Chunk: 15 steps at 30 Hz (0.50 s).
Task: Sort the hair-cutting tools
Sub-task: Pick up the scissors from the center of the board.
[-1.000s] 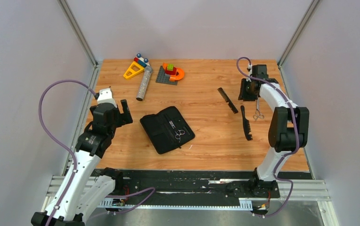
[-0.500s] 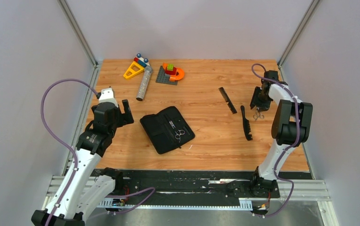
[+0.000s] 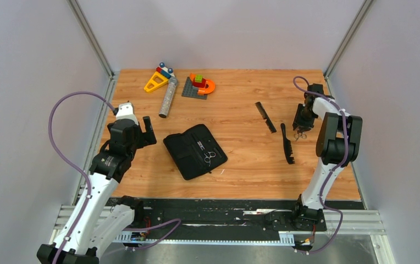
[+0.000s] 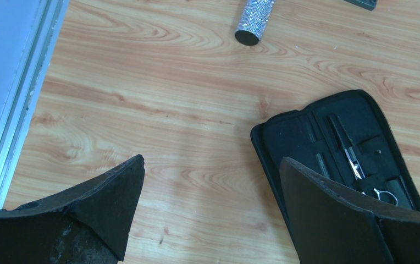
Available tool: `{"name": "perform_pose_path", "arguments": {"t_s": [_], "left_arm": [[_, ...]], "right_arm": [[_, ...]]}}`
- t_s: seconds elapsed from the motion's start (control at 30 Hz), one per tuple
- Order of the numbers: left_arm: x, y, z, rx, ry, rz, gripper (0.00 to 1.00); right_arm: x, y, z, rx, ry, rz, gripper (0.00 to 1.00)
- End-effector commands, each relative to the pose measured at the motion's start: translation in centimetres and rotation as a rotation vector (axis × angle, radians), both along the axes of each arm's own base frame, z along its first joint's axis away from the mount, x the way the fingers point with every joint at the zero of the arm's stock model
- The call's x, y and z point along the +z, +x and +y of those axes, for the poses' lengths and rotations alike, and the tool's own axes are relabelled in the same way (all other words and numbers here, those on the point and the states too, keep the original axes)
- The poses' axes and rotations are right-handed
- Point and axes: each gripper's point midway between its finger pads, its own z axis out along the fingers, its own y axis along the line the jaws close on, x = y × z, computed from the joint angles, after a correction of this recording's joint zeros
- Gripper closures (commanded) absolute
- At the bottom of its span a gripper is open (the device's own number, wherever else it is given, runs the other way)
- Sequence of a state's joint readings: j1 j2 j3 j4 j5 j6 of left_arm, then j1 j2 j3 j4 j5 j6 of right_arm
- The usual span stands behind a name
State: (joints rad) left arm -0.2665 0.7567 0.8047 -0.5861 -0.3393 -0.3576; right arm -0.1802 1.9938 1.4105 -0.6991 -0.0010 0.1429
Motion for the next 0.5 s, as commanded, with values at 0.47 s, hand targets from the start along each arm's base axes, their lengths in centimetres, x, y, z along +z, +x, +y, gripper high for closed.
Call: {"name": "perform_pose_path", "arguments": {"t_s": [0.47], "left_arm": [[0.5,0.7,-0.8,-0.029,-0.033,-0.031,0.0]], "right_arm": [[2.7,1.1,-1.0,0.073,-0.108,-0.067,1.0]]}}
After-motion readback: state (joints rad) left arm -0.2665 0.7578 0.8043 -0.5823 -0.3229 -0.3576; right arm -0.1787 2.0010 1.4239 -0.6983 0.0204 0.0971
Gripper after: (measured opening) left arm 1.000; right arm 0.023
